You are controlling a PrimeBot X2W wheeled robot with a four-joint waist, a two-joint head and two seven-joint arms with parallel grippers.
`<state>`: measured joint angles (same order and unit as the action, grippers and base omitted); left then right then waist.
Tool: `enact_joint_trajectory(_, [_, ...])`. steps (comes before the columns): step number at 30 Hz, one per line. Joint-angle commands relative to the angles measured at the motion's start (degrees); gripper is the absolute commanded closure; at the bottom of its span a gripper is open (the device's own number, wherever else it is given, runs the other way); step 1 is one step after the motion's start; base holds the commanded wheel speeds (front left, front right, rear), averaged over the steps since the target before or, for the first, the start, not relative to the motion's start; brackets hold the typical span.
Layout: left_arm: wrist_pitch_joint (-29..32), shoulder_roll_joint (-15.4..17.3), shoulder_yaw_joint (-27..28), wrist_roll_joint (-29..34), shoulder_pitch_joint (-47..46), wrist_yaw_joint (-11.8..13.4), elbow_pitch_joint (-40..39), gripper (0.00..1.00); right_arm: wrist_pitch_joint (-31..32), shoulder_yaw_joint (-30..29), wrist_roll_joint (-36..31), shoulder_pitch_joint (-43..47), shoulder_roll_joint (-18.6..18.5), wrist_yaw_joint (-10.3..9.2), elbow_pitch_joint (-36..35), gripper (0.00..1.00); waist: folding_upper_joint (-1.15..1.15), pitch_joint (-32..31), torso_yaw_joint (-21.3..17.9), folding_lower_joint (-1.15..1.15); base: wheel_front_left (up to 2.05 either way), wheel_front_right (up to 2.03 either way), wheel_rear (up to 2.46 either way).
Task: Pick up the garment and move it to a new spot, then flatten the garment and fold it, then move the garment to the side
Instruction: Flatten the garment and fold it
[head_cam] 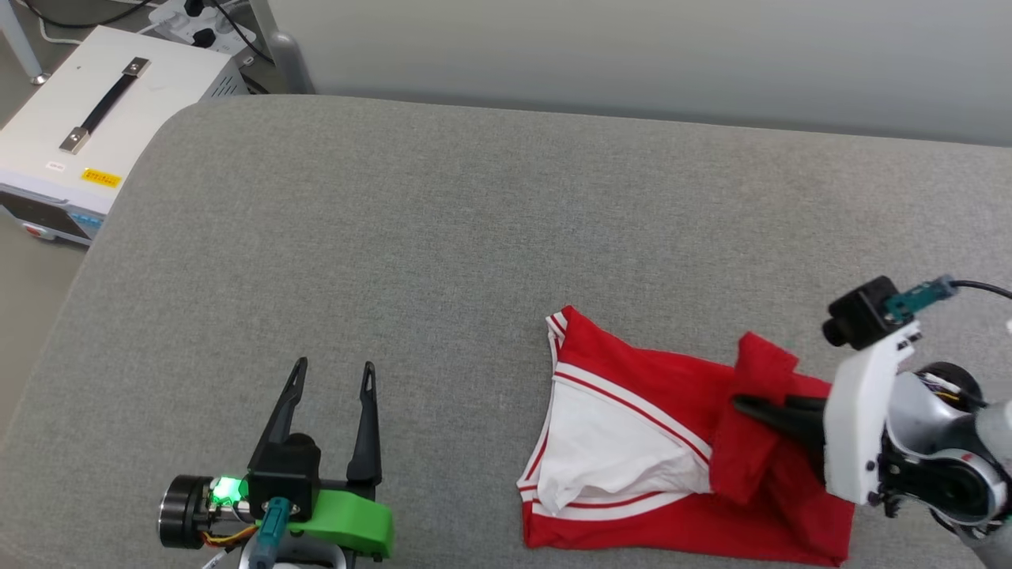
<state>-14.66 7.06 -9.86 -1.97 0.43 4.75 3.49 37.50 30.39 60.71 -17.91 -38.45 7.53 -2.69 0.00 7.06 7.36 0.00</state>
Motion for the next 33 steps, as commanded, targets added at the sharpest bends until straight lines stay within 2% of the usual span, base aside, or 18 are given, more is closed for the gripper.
enact_joint_trajectory(1, [-0.3,-0.4,0.0,0.4,-1.2,-0.2,0.2,0.0,0.7,1.8,-1.2,-2.6,1.5,-0.04,0.2,1.0,0.0,0.7,0.5,0.0,0.0,0.0,0.0])
enact_joint_trajectory(7, [-0.3,-1.0,-0.1,0.5,-2.1,-0.3,0.4,0.0,1.4,10.5,-4.8,-10.9,7.2,-0.04,4.3,1.0,0.0,2.2,1.2,0.0,0.0,0.0,0.0])
enact_joint_trajectory(14, [-0.3,-1.5,-0.4,0.6,-3.5,-0.4,0.7,0.0,-0.6,19.4,-7.5,-18.6,13.1,-0.04,13.8,1.0,0.0,3.9,1.9,0.0,0.0,0.0,0.0])
enact_joint_trajectory(22, [-0.3,-2.2,-0.8,0.6,-4.5,-0.4,1.2,0.0,-3.4,28.6,-9.3,-20.3,15.5,-0.04,26.1,1.0,0.0,5.0,2.9,0.0,0.0,0.0,0.0])
enact_joint_trajectory(26, [-0.3,-2.3,-0.4,0.5,-4.2,-0.1,1.3,0.0,-6.4,30.7,-8.3,-20.8,15.7,-0.04,28.3,1.0,0.0,4.7,2.6,0.0,0.0,0.0,0.0])
enact_joint_trajectory(27, [-0.3,-2.3,-0.3,0.5,-4.1,-0.1,1.4,0.0,-7.5,30.9,-8.2,-21.1,15.7,-0.04,28.3,0.94,0.0,4.5,2.5,0.0,0.0,0.0,0.0])
enact_joint_trajectory(28, [-0.3,-2.3,-0.2,0.5,-4.0,-0.2,1.5,0.0,-9.0,31.1,-8.3,-21.6,15.5,-0.04,28.1,0.53,0.0,4.3,2.4,0.0,0.0,0.0,0.0])
enact_joint_trajectory(29, [-0.3,-2.3,-0.2,0.6,-3.9,-0.2,1.6,0.0,-10.6,31.4,-8.5,-22.0,15.1,-0.04,27.6,0.0,0.0,3.9,2.3,0.0,0.0,0.0,0.0])
enact_joint_trajectory(33, [-0.3,-2.2,0.1,0.7,-3.4,-0.2,1.7,0.0,-17.2,31.0,-8.5,-22.5,13.1,-0.04,23.6,0.0,0.0,2.3,1.6,0.0,0.0,0.0,0.0])
